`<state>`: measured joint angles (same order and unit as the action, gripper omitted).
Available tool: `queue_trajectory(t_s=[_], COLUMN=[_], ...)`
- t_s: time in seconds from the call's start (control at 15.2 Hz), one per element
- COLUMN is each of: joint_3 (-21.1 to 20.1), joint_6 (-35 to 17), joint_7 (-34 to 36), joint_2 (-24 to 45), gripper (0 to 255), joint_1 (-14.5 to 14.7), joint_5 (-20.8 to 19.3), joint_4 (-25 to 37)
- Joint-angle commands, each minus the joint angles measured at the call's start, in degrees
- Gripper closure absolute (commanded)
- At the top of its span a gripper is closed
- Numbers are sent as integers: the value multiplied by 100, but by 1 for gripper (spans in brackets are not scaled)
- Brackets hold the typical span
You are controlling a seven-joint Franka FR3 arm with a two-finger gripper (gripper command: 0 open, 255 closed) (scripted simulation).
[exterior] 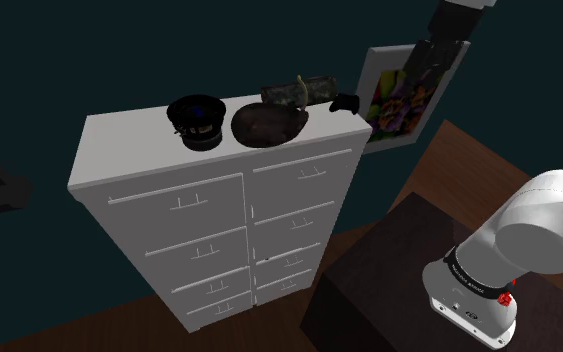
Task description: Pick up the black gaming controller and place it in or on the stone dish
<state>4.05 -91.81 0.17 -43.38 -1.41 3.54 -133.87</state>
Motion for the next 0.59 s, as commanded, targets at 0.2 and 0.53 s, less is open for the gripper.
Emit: queue_trajectory(t_s=[0.2, 0.53], joint_3=[203, 499], joint_6=[-390, -934], joint_7=[-494, -1299], joint_2=[611, 1693], gripper=[0, 0], joint_1=[96, 271], joint_5=[-99, -154], joint_4=[196, 695])
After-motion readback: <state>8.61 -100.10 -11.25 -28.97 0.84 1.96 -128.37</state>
